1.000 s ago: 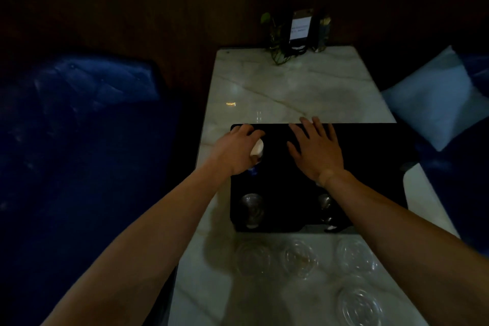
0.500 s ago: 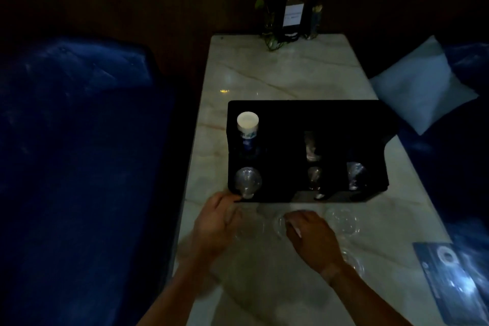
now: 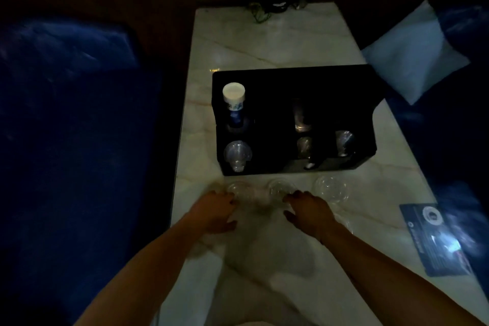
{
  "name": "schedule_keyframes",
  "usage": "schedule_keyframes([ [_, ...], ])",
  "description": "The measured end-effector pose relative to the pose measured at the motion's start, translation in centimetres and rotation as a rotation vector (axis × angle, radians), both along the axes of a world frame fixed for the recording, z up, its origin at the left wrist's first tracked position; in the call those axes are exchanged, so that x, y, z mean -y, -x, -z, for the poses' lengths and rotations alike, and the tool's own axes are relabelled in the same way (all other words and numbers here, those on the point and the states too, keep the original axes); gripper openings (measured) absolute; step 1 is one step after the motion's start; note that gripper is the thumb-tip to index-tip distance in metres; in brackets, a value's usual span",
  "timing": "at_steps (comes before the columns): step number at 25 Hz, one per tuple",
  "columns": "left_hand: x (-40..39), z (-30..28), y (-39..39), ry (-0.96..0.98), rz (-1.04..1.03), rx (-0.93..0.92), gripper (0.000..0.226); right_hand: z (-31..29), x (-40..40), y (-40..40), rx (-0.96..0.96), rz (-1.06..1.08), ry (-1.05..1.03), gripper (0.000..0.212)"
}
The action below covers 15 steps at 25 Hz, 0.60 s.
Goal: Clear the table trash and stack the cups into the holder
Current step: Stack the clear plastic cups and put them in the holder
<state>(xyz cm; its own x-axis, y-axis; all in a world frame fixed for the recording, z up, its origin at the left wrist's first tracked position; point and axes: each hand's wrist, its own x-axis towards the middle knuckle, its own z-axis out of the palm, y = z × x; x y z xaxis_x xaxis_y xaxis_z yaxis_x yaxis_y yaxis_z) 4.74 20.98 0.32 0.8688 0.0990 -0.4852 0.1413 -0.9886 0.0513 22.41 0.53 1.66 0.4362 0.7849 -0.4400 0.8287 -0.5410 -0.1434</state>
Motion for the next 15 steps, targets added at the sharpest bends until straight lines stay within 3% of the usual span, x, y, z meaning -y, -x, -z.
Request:
schedule_keyframes([
  [3, 0.2, 1.0, -0.6, -0.027, -0.019, 0.106, 0.065, 0.9, -0.6, -0.3, 0.029, -0.014, -0.014, 0.067],
  [8, 1.9, 3.2, -0.7, 0.139, -0.309, 0.221, 0.083, 2.6, -1.5, -0.4, -0.058, -0.010, 0.003, 0.098],
  [11, 2.7, 4.3, -0.4, 0.163, -0.393, 0.221, 0.091, 3.7, -1.8, -0.2, -0.073, -0.017, 0.036, 0.101],
  [15, 3.4, 5.2, -0.5, 0.134, -0.416, 0.280, 0.085, 5.0, -1.7, 0.1, -0.052, -0.025, -0.035, 0.091],
])
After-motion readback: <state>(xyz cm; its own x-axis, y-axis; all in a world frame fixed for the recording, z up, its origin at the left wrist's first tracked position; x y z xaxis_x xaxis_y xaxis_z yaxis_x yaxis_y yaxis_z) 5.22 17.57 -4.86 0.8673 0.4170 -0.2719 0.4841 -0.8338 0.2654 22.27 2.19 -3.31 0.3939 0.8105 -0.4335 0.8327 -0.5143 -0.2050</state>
